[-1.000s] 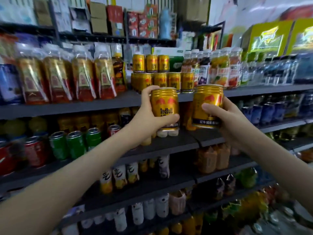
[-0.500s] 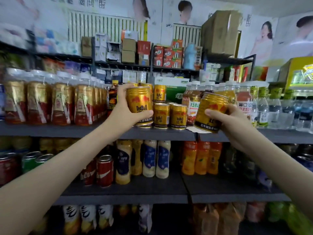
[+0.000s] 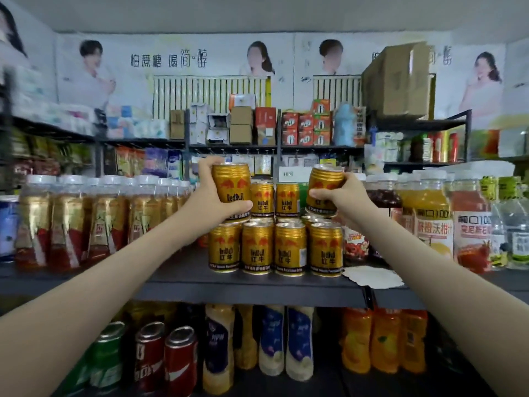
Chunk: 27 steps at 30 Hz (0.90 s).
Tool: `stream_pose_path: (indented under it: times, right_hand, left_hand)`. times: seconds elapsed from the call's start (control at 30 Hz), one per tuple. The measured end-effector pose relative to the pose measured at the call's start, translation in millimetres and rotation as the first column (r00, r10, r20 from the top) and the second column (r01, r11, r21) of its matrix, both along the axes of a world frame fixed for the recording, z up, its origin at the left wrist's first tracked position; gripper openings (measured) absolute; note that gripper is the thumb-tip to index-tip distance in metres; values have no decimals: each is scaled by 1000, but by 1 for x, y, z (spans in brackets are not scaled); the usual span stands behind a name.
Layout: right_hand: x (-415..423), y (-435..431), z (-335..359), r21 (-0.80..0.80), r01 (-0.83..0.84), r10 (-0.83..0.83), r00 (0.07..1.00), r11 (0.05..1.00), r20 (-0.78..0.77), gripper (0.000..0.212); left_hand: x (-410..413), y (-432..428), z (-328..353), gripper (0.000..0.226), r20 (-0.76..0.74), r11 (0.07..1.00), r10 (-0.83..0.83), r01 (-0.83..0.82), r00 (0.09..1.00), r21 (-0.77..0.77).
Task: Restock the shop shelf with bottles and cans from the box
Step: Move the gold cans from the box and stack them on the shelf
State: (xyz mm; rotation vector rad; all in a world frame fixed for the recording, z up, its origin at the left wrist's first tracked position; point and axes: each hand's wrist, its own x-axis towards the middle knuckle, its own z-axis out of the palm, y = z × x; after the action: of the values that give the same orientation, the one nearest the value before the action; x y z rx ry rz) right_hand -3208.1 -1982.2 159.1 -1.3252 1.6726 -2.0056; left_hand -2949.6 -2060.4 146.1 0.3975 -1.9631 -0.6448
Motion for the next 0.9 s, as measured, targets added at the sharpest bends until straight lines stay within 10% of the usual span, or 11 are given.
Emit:
stream_pose_path:
  times: [0.3,0.9]
  right_hand:
    - [-21,-61,2,160,165,-143,979,973,-144,41]
    - [-100,-107,-5,340,152,-60,962,928,-267,120]
  left_hand:
    - [-13,-64,7,82,-2,997,-71,71,997,-22]
    - [-38,-101,-3,83,-58,985,-99,106,993,137]
